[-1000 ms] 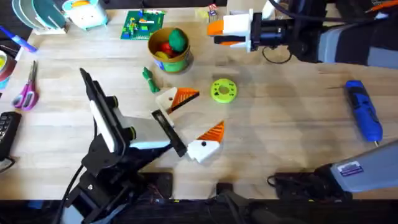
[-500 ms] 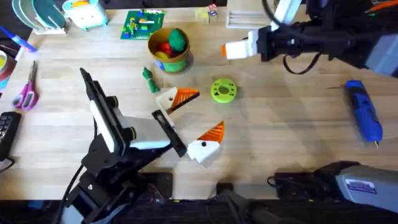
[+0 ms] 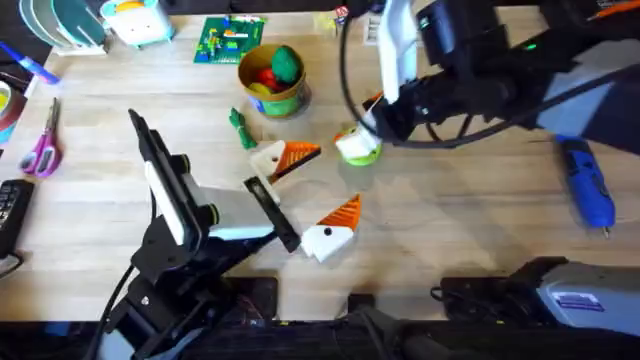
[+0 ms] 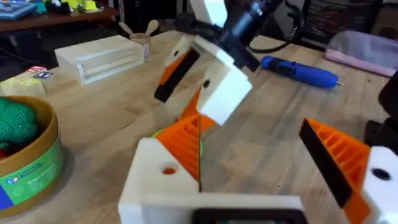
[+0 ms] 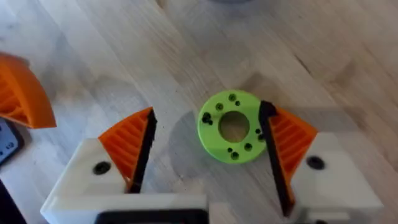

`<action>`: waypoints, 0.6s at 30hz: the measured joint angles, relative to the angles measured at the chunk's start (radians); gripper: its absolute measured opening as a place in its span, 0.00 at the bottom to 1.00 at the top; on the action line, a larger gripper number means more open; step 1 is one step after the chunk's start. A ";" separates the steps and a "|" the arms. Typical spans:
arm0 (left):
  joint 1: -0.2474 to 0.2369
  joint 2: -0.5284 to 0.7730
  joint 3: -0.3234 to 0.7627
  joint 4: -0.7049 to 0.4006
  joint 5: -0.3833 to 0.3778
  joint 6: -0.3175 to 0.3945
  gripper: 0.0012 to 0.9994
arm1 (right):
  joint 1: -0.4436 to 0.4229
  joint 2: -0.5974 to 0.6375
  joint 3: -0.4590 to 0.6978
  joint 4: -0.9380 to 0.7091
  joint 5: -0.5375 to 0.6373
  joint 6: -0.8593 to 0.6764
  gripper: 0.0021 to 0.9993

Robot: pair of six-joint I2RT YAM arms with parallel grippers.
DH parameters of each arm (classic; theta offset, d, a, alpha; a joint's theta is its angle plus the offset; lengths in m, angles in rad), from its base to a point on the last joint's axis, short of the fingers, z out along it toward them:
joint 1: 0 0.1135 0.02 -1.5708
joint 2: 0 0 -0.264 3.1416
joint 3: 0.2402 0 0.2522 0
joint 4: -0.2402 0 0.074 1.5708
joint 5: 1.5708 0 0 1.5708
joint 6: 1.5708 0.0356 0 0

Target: Pick up the gripper from the table and insert it into the empty holder that is missing its gripper. Then pick up a screw, insert it into the mounting hole, and use the screwdriver to tighten it. Finally, clean up the table by picking up the vegetable and placing it into the bucket.

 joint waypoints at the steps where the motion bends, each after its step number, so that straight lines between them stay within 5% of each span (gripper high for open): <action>1: 0.000 0.000 0.000 0.000 0.000 0.000 0.99 | 0.016 0.017 0.000 0.000 0.011 -0.013 0.97; 6: 0.000 0.000 0.000 0.000 0.000 0.000 0.99 | 0.080 0.102 0.000 0.002 0.066 -0.049 0.92; 13: 0.000 0.000 0.000 0.000 0.000 0.000 0.99 | 0.099 0.120 0.000 0.004 0.090 -0.066 0.59; 18: 0.000 0.000 0.000 0.000 0.000 0.000 0.99 | 0.099 0.143 0.000 0.004 0.097 -0.067 0.58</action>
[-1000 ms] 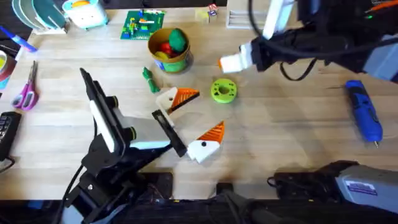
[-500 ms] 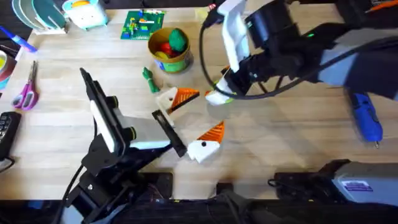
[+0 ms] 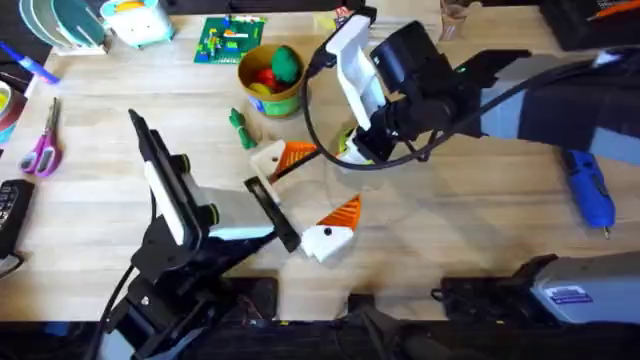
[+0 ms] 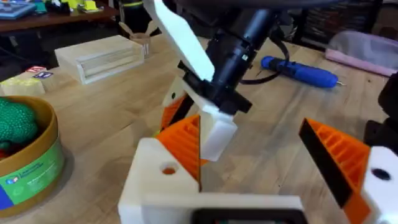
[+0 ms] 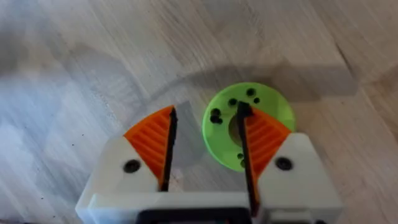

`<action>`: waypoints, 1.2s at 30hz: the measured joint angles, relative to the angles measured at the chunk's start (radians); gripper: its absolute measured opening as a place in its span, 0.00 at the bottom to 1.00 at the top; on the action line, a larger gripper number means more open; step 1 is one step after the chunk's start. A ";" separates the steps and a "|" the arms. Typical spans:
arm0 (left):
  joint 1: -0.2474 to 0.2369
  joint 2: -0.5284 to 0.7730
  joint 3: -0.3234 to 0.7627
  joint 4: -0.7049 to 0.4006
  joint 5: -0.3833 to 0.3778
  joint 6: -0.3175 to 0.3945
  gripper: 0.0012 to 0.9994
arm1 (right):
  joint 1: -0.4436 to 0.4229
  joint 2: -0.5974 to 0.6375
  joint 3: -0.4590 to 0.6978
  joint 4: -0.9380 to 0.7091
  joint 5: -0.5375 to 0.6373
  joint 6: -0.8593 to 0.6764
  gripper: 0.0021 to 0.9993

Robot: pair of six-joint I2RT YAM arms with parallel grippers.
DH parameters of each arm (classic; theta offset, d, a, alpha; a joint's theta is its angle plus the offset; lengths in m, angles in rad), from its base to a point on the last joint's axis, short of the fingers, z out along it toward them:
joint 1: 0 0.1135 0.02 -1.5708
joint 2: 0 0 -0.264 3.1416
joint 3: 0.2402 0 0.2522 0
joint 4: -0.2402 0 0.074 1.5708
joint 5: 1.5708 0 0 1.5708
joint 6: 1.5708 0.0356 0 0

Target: Pick up the gripper from the table and insert it into the empty holder that is missing its gripper. Then pick up a screw, insert it into the mounting hole, and use the screwdriver to tighten it. Finally, clean up the table by picking up the vegetable and placing it into the bucket.

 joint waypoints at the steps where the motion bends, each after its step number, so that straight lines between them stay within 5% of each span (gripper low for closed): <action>1: 0.000 0.000 0.000 0.000 0.000 0.000 0.99 | 0.000 0.011 0.000 0.000 0.002 0.000 0.58; 12: 0.000 0.000 0.000 0.000 0.000 0.000 0.99 | 0.019 0.046 0.000 0.018 0.047 0.000 0.56; 23: 0.000 0.000 0.000 0.000 0.000 0.000 0.99 | 0.034 0.064 0.003 0.033 0.070 -0.005 0.37; 32: 0.000 0.000 0.000 0.000 0.000 0.000 0.99 | 0.037 0.064 0.012 0.040 0.113 -0.003 0.02; 36: 0.000 0.000 0.000 0.000 0.000 0.000 0.99 | 0.037 0.065 0.012 0.043 0.128 -0.004 0.02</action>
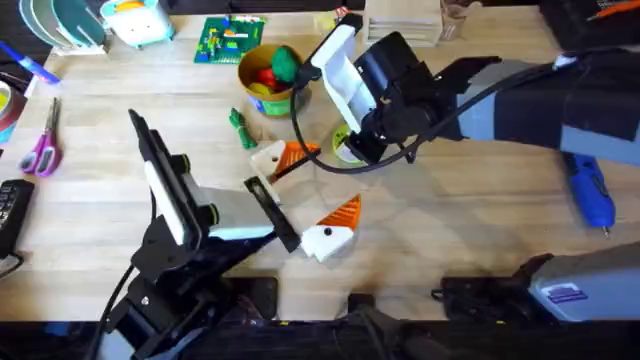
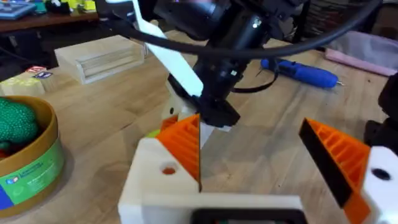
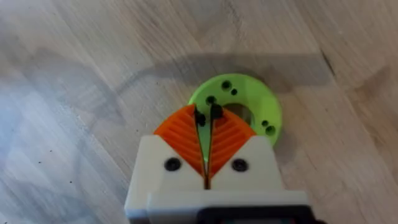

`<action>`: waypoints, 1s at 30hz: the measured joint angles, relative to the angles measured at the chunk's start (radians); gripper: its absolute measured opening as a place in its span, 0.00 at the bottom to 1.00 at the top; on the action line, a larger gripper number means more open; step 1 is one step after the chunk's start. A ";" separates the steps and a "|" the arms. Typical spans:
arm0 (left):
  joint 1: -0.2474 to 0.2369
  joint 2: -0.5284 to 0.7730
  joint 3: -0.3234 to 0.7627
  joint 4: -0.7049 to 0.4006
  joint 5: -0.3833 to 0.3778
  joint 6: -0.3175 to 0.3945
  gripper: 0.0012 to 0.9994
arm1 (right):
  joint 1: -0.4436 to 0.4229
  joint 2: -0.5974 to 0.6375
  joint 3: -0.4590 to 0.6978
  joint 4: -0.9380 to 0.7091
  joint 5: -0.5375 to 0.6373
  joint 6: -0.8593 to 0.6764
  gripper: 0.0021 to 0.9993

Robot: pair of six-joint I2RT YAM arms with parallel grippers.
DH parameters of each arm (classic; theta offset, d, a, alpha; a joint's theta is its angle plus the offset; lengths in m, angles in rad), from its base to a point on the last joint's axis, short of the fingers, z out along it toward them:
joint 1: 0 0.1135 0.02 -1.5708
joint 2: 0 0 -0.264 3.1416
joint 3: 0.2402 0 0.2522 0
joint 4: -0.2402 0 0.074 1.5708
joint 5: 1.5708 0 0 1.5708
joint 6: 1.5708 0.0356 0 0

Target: Pick up the gripper from the table and insert it into the empty holder that is missing its gripper. Then pick up a screw, insert it into the mounting hole, and use the screwdriver to tighten it. Finally, clean up the table by picking up the vegetable and placing it into the bucket.

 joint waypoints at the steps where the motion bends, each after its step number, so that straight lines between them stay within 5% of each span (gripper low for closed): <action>1: 0.000 0.000 0.000 0.000 0.000 0.000 0.99 | 0.000 0.000 0.000 0.000 0.002 0.000 0.02; 30: 0.000 0.000 0.000 0.000 0.000 0.000 0.99 | -0.113 0.000 0.046 -0.033 0.032 0.035 0.00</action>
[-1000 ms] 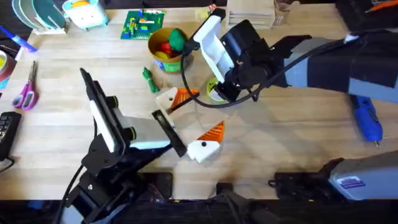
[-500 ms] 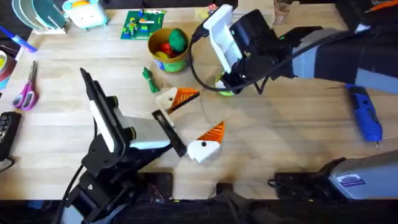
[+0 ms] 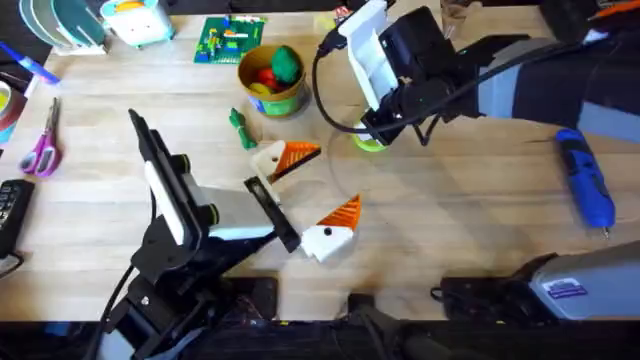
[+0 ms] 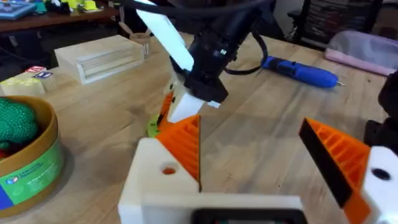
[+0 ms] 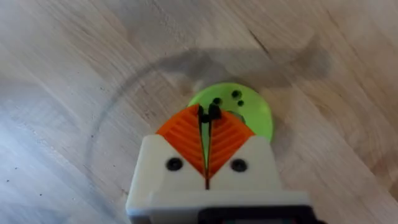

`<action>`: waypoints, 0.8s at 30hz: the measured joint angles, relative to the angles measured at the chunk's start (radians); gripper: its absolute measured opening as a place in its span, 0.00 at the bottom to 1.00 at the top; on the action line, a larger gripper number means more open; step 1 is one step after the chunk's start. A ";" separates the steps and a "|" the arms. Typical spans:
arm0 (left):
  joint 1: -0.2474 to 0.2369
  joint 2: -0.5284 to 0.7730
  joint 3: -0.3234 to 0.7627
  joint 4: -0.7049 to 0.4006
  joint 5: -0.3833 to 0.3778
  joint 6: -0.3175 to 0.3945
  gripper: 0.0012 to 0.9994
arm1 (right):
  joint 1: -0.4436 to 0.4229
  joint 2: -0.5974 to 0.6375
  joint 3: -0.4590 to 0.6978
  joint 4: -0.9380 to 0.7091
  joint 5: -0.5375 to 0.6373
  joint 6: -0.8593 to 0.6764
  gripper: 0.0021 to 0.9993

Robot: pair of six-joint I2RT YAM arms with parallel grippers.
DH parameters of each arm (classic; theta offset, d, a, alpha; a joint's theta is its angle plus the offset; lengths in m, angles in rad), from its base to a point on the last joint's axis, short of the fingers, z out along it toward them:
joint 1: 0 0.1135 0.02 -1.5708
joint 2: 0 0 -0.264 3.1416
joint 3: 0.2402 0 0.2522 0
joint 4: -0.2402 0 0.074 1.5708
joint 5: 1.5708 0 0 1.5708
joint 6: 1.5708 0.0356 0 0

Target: Pick up the gripper from the table and insert it into the empty holder that is missing its gripper. Then pick up a screw, insert it into the mounting hole, and use the screwdriver to tighten it. Finally, clean up the table by picking up the vegetable and placing it into the bucket.

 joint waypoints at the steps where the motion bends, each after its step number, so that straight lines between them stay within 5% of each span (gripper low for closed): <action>1: 0.000 0.000 0.000 0.000 0.000 0.000 0.99 | 0.000 0.000 0.003 -0.006 0.000 0.000 0.00; 8: 0.000 0.000 0.000 0.000 0.000 0.000 0.99 | 0.000 -0.009 0.098 -0.164 0.003 0.000 0.00; 16: 0.000 0.000 0.000 0.000 0.000 0.000 0.99 | 0.006 -0.023 0.374 -0.383 0.005 0.000 0.00; 24: 0.000 0.000 0.000 0.000 0.000 0.000 0.99 | 0.144 -0.024 0.650 -0.581 0.007 -0.005 0.00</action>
